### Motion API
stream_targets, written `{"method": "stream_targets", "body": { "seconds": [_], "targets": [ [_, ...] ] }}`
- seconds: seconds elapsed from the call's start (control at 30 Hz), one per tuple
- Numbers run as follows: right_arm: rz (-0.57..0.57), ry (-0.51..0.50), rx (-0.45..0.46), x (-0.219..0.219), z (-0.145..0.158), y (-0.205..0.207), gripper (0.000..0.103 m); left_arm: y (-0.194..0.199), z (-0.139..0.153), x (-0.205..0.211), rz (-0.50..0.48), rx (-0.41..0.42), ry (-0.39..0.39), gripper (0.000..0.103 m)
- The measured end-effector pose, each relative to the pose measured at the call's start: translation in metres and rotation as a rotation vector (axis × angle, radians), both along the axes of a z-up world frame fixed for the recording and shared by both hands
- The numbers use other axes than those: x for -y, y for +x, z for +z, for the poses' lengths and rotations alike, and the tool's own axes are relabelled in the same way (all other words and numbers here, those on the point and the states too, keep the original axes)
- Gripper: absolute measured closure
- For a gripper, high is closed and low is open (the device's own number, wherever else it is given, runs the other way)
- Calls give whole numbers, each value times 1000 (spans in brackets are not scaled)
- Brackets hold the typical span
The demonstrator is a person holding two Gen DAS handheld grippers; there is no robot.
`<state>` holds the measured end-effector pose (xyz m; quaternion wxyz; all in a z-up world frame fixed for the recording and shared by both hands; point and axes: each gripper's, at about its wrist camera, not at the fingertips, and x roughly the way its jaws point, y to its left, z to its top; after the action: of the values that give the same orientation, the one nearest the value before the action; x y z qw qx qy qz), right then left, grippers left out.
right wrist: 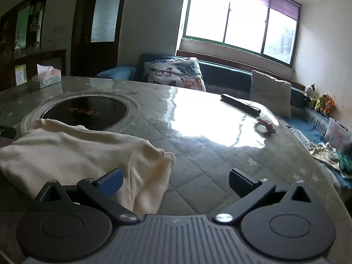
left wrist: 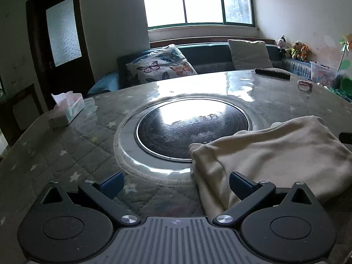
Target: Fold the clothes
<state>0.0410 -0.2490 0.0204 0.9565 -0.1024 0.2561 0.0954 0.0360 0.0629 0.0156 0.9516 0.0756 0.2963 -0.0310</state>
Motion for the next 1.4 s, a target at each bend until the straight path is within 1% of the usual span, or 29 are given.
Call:
{"method": "stream_targets", "body": {
  "seconds": [0.13, 0.2, 0.33, 0.47, 0.57, 0.7, 0.77, 0.8, 0.83, 0.93, 1.07, 1.17, 1.23, 1.33, 1.4],
  "targets": [
    [3, -17, -14, -4, -8, 9, 0, 13, -8, 1, 9, -27, 12, 0],
    [-1, -18, -36, -4, -13, 14, 0, 18, -12, 0, 24, -38, 16, 0],
    [-5, 14, -58, 1, -15, 16, 0, 24, -15, -7, 44, -56, 2, 0],
    [-5, -1, -36, 0, -7, 16, 0, 27, -8, -7, 42, -41, -17, 0],
    [-1, -1, -15, -2, -2, 19, 0, 35, -10, -4, 37, -40, -13, 0],
    [-1, -15, -42, -5, -10, 32, 0, 45, -13, 1, 32, -39, -5, 0],
    [-3, -14, -55, -4, -15, 35, 0, 49, -13, 0, 50, -43, 12, 0],
    [-7, -12, -53, -3, -14, 35, 0, 51, -13, -1, 64, -47, 27, 0],
    [-13, -13, -50, -2, -12, 35, 0, 51, -12, -2, 67, -49, 26, 0],
    [-17, -16, -38, -2, -6, 34, 0, 48, -5, 0, 49, -36, 7, 0],
    [35, -20, -14, -13, 3, 35, 0, 49, 4, 18, -16, -15, -2, 0],
    [86, -36, -3, -28, 5, 40, 0, 58, 2, 31, -45, -20, 29, 0],
    [110, -57, -11, -36, 1, 45, 0, 65, -1, 33, -40, -36, 57, 0],
    [117, -99, -40, -42, -7, 52, 0, 75, -7, 35, -28, -61, 99, 0],
    [124, -96, -43, -41, -7, 52, 0, 76, -7, 34, -31, -66, 91, 0]
  ]
}}
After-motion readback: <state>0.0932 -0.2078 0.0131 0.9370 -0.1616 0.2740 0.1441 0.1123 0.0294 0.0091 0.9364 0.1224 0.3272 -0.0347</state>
